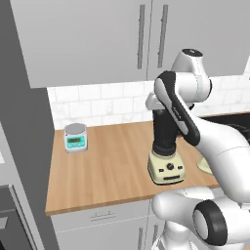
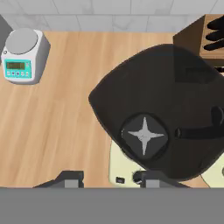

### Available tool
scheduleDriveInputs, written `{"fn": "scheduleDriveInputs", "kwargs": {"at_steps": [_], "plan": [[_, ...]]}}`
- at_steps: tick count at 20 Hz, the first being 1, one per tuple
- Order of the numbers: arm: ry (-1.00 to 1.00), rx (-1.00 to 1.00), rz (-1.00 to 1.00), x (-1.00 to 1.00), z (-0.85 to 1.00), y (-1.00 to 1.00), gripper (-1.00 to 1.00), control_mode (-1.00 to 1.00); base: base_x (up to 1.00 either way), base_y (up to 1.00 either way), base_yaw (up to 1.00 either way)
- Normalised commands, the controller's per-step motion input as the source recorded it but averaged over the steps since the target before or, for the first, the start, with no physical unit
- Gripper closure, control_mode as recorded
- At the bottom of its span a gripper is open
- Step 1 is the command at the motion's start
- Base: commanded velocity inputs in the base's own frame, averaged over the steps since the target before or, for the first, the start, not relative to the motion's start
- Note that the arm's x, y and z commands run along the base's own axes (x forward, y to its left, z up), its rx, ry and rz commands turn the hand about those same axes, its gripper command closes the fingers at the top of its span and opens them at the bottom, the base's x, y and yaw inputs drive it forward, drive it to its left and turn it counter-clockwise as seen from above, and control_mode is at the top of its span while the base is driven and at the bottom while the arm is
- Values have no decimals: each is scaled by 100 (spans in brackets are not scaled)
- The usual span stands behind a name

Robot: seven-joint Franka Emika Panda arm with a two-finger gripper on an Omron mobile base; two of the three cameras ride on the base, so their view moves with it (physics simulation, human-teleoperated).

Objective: Close the lid blender by securely placing the lid on top.

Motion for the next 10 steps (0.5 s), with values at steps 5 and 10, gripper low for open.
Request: {"fn": "scheduleDriveInputs", "kwargs": {"at_steps": [5, 10], "plan": [[0, 0, -1, -41, 0, -10, -100, -100, 0, 0, 0], [0, 3, -19, -78, -5, -78, -100, -100, 0, 0, 0]]}}
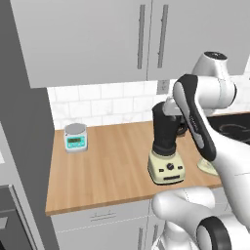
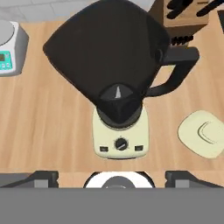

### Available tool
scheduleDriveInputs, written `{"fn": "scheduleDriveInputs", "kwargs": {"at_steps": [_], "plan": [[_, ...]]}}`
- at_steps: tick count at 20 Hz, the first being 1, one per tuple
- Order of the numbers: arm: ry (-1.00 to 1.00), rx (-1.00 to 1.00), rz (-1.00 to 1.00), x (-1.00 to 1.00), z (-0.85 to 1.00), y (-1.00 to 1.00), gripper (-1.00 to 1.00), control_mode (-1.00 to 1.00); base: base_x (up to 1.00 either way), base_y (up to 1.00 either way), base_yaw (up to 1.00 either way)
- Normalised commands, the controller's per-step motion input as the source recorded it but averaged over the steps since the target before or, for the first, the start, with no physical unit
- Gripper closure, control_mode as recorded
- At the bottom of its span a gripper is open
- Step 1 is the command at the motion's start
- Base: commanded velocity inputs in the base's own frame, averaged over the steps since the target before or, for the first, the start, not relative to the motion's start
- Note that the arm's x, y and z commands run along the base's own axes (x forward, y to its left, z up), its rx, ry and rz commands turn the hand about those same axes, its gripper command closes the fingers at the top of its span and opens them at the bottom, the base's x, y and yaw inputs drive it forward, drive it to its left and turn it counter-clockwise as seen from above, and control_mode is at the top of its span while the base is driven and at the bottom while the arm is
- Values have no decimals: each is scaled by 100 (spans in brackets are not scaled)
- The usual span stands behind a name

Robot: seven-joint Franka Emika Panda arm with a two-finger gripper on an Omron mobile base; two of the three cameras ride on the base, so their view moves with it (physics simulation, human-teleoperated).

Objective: Close the lid blender by securely placing the lid on top.

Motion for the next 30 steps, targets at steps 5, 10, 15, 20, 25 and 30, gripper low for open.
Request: {"fn": "scheduleDriveInputs", "kwargs": {"at_steps": [5, 10, 15, 20, 25, 30], "plan": [[0, 6, -10, -51, 0, -100, -100, -100, 0, 0, 0], [0, 5, -4, -36, -3, -100, -100, -100, 0, 0, 0], [-3, 3, 6, -1, -3, -100, -100, -100, 0, 0, 0], [-9, 0, 47, 35, -14, -92, -100, -100, 0, 0, 0], [0, -12, 48, 48, -39, -39, -100, -100, 0, 0, 0], [8, -25, 36, 37, -55, 0, -100, -100, 0, 0, 0]]}}
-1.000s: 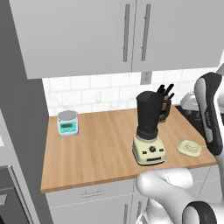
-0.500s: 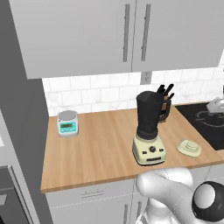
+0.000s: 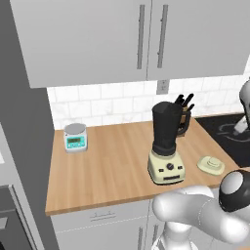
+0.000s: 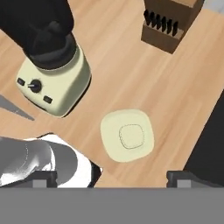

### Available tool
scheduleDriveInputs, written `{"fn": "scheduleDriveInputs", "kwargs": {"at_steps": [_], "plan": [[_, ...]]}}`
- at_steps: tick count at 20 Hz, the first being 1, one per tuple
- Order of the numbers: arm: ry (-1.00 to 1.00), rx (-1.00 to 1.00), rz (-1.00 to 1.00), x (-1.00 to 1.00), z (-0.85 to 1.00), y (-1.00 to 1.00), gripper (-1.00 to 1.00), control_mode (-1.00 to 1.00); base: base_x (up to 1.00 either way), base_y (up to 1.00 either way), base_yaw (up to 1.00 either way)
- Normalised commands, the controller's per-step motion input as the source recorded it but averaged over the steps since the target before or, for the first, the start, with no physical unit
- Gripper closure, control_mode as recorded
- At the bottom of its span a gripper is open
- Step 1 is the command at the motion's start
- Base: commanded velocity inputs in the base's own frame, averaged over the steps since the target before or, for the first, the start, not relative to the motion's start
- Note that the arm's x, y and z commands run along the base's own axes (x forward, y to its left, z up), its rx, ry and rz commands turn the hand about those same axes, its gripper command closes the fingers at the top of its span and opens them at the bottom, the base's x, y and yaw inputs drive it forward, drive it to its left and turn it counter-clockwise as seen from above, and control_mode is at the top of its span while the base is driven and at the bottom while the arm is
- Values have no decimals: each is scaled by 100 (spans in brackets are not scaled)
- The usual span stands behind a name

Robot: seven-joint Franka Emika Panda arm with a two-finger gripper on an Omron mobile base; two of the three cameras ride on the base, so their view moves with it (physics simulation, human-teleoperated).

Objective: Close the lid blender by securely placing the lid on top.

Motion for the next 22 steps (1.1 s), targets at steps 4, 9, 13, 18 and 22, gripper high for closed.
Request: {"fn": "scheduleDriveInputs", "kwargs": {"at_steps": [4, 9, 13, 18, 22], "plan": [[11, -22, 19, 26, -52, 0, -100, -100, 0, 0, 0], [16, -10, 8, 3, -20, 3, -100, -100, 0, 0, 0], [5, 0, 0, 1, -31, 0, -100, -100, 0, 0, 0], [0, 0, 0, 8, -52, 0, -100, -100, 0, 0, 0], [0, 0, 0, 5, -41, 0, -100, -100, 0, 0, 0]]}}
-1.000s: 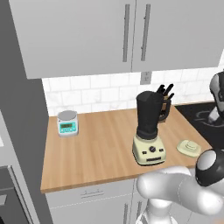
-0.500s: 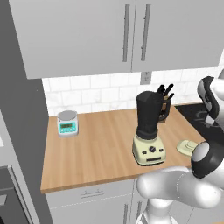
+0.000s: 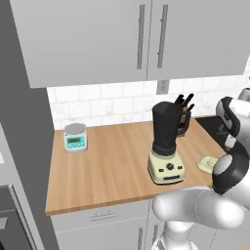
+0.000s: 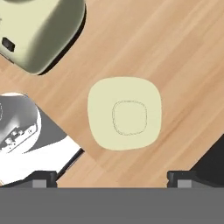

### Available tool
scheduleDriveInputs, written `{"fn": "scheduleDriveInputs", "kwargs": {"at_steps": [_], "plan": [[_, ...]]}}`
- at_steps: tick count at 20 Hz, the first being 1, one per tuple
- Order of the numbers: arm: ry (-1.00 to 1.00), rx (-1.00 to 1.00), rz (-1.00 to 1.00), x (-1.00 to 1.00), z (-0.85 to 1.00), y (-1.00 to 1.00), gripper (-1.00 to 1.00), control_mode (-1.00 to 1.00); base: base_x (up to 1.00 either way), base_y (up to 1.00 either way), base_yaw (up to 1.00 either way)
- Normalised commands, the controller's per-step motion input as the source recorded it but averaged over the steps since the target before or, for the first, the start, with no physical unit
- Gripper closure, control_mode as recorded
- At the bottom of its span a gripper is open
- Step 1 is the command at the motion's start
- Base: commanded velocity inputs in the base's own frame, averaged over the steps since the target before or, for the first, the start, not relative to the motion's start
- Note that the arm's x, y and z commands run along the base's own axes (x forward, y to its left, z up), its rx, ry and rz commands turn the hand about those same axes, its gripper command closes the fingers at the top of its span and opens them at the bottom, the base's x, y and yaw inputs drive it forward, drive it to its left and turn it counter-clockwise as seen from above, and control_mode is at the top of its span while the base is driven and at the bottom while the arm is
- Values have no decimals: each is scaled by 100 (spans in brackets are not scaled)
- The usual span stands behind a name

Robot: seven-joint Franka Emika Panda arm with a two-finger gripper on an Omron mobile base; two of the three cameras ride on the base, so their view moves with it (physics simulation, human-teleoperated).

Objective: Close the lid blender by securely placing the lid on top.

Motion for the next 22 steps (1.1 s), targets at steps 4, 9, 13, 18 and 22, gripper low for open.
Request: {"fn": "scheduleDriveInputs", "kwargs": {"at_steps": [4, 9, 13, 18, 22], "plan": [[0, 0, 0, 11, -41, 0, -100, -100, 0, 0, 0], [0, 0, 0, 22, -32, 0, -100, -100, 0, 0, 0], [0, 0, 0, 23, -24, 0, -100, -100, 0, 0, 0], [0, 0, 0, 6, -30, 1, -100, -100, 0, 0, 0], [1, 0, 0, 0, -37, 0, -100, -100, 0, 0, 0]]}}
